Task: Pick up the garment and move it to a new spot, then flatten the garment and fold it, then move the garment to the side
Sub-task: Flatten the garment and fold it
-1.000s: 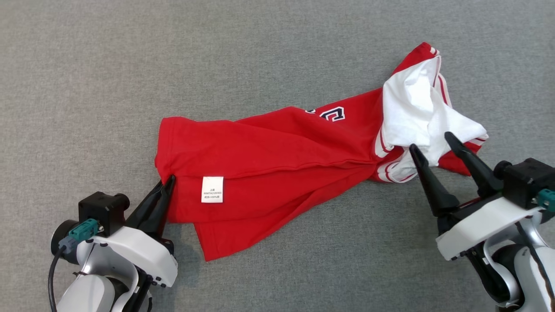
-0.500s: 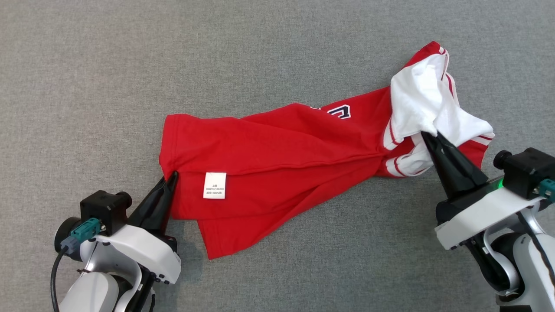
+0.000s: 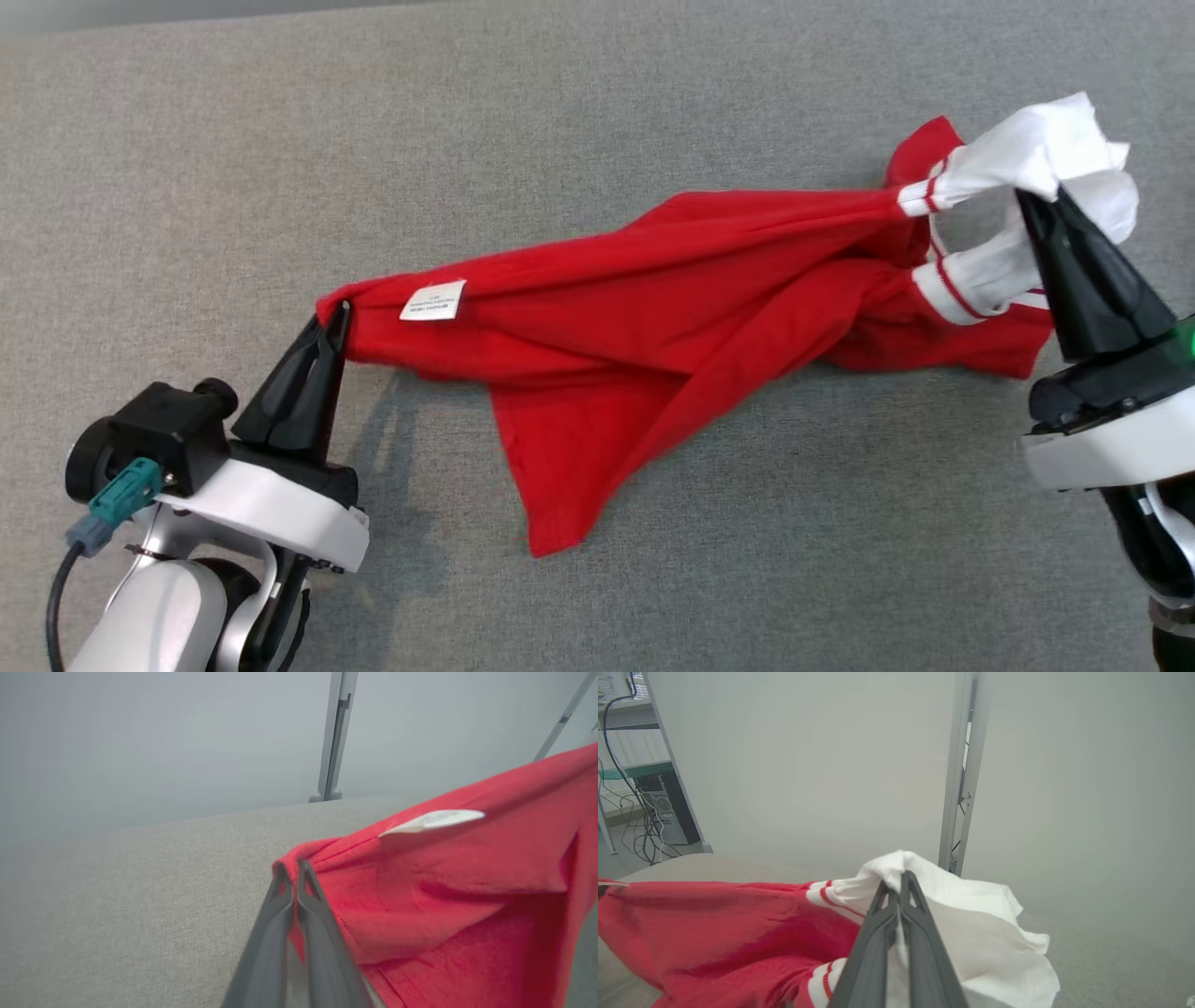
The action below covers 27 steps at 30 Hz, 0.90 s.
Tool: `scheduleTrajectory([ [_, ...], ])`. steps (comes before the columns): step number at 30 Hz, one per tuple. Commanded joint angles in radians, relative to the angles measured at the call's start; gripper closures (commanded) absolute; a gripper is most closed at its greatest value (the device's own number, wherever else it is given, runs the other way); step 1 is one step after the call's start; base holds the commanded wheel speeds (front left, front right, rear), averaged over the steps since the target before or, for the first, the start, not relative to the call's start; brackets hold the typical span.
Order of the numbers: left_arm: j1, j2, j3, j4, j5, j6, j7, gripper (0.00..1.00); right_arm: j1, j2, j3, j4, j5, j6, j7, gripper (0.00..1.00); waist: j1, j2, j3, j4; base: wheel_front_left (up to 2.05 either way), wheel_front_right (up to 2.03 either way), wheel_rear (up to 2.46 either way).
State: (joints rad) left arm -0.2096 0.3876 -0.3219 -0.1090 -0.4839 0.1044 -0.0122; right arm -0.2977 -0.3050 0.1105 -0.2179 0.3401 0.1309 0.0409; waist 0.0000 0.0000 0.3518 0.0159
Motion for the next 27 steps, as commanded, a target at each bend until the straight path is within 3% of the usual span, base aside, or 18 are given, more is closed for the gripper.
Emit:
scheduleTrajectory([
  [1, -0.003, 0.007, 0.011, -0.021, 0.004, 0.01, -0.007, 1.0, 0.005, -0.003, -0.015, -0.022, -0.009, 0.0, 0.009, 1.0, 0.0, 0.0, -0.01, -0.005, 0.0, 0.0, 0.0],
  [11, 0.011, 0.025, 0.029, -0.1, 0.017, 0.039, -0.005, 1.0, 0.033, 0.02, -0.034, -0.071, -0.003, 0.0, 0.03, 1.0, 0.0, 0.0, -0.035, -0.013, 0.0, 0.0, 0.0],
  [20, -0.06, 0.041, 0.079, -0.198, 0.058, 0.074, -0.061, 1.0, -0.047, 0.021, -0.038, -0.113, 0.0, 0.0, 0.01, 1.0, 0.0, 0.0, -0.068, -0.013, 0.0, 0.0, 0.0],
  [27, -0.102, 0.062, 0.085, -0.22, 0.081, 0.081, -0.044, 1.0, -0.091, 0.021, -0.016, -0.098, 0.013, 0.0, 0.02, 1.0, 0.0, 0.0, -0.078, -0.012, 0.0, 0.0, 0.0],
])
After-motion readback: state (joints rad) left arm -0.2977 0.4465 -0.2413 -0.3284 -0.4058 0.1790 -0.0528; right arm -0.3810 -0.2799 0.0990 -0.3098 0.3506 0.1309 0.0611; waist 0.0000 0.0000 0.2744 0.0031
